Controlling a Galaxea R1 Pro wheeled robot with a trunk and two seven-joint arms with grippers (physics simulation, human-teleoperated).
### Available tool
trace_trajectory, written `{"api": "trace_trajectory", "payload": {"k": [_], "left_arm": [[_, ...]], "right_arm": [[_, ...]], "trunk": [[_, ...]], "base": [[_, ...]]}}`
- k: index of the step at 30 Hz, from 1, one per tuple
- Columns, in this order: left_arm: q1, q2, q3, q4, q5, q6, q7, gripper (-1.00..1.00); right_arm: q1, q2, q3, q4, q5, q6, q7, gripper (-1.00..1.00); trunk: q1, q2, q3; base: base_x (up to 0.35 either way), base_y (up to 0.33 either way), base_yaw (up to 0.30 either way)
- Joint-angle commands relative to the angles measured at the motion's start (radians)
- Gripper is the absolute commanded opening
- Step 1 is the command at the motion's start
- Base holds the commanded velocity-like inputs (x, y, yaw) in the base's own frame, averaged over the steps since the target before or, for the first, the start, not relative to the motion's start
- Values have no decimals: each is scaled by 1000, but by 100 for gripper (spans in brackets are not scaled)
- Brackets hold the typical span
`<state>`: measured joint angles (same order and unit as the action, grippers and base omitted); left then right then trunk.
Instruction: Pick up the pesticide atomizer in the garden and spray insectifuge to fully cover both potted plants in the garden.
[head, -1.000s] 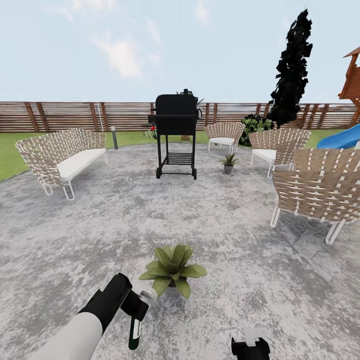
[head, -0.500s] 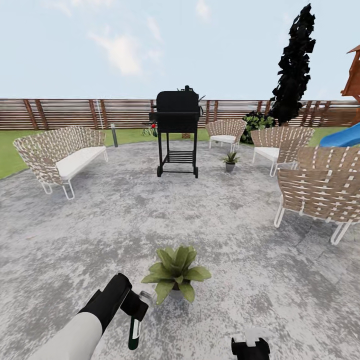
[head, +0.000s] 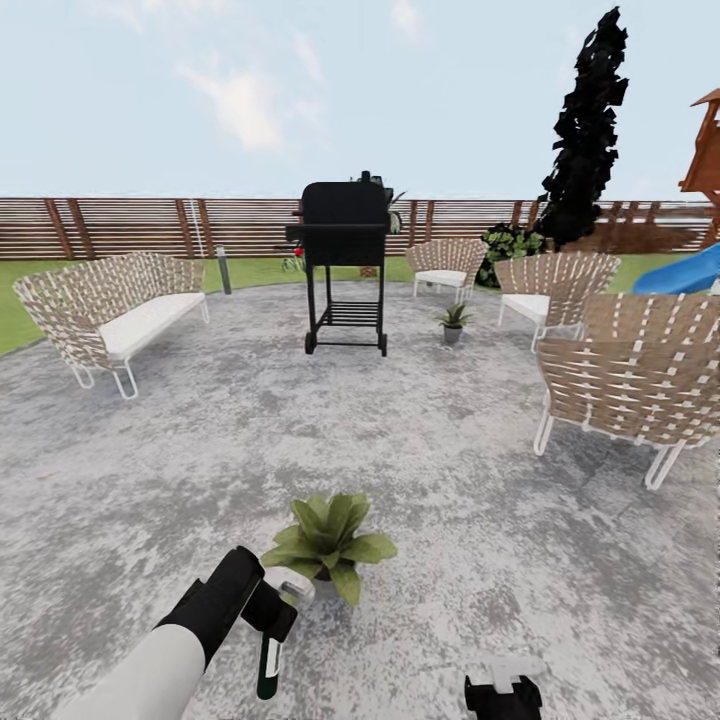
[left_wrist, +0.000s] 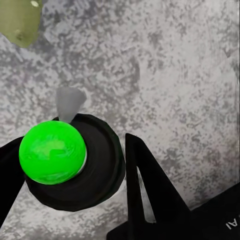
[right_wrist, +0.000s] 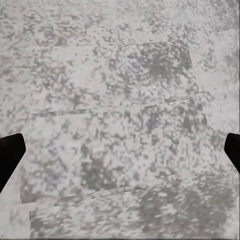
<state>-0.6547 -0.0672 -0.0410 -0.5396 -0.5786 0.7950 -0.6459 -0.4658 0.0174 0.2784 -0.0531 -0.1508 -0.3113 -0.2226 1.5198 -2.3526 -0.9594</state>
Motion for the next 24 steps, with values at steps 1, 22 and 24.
{"api": "trace_trajectory", "payload": {"k": [1,22,24], "left_arm": [[0,1,1,-2,-10,3,-9,-100],[0,7,0,4,-14,12,-7,-100],[1,25,2,11,-16,12,-3,-100]], "right_arm": [[-1,-1,9,1,-10,-3,-2,100],[-1,6,10,19,-10,-3,-4,100],[-1,6,10,19,-10,-3,-4,100]], "trunk": [[0,0,-1],[0,0,-1],[0,0,-1]], "base": [[-38,-155,0],[80,-36,0],[5,-3,0]]}}
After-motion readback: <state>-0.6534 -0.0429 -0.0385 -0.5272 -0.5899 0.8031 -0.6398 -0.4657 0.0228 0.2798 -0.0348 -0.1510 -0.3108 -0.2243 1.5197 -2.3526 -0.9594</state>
